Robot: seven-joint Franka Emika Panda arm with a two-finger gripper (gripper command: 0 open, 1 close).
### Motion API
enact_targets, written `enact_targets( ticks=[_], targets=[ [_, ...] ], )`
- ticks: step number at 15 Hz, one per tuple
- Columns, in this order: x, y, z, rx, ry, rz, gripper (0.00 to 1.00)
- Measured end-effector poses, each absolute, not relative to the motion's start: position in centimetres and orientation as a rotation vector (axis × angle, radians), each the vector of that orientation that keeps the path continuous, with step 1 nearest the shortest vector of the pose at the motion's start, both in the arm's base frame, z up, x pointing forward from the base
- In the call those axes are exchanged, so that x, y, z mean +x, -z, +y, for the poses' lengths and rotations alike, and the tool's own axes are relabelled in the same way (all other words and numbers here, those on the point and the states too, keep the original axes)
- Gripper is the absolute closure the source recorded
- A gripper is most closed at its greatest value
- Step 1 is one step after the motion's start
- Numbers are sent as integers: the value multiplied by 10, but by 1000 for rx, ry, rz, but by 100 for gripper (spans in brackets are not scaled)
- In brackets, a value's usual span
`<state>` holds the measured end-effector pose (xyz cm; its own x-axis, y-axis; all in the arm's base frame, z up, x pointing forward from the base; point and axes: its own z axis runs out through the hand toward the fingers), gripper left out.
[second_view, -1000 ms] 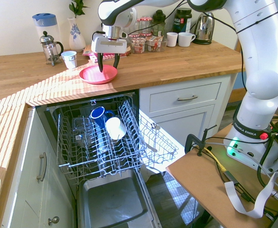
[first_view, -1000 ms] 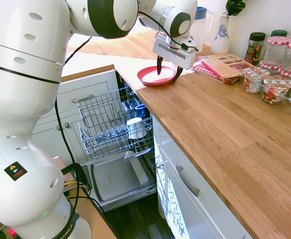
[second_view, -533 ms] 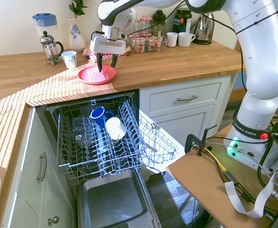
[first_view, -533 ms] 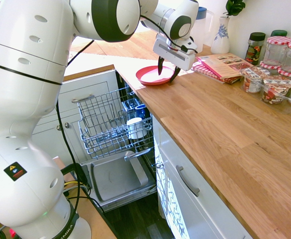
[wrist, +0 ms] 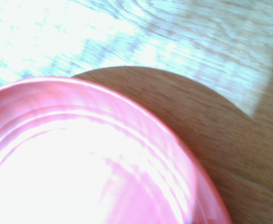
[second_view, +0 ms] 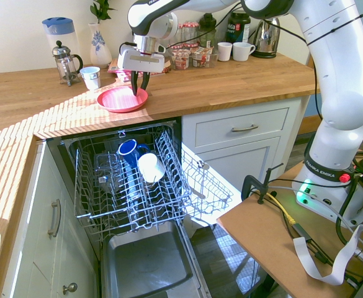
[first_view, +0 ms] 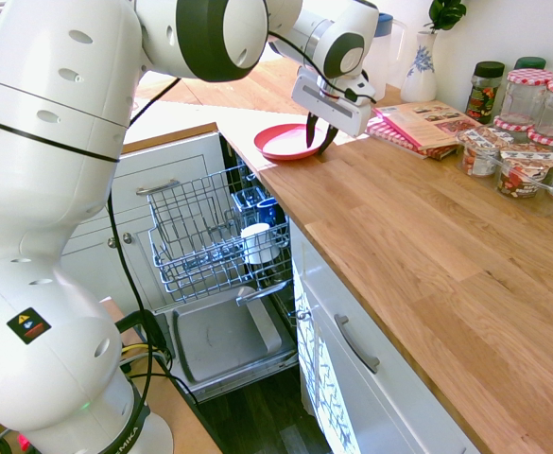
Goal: Put the plate in the dishwasher
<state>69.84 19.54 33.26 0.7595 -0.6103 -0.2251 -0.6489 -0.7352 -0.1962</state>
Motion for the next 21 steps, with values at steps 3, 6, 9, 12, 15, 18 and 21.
enact_targets(
  ticks=[3, 6, 9, 12, 15, 18, 21],
  targets=[
    [700, -330, 193, -2676, -214, 989, 100],
    [701, -336, 191, -2672, -203, 975, 100],
    [698, -361, 184, -2754, -126, 969, 100],
    [678, -422, 205, -2932, 33, 943, 100],
    [644, -476, 281, -3116, 168, 767, 100],
    [595, -484, 389, -3284, 338, 571, 100],
    [549, -443, 474, -3442, 535, 371, 100]
  ],
)
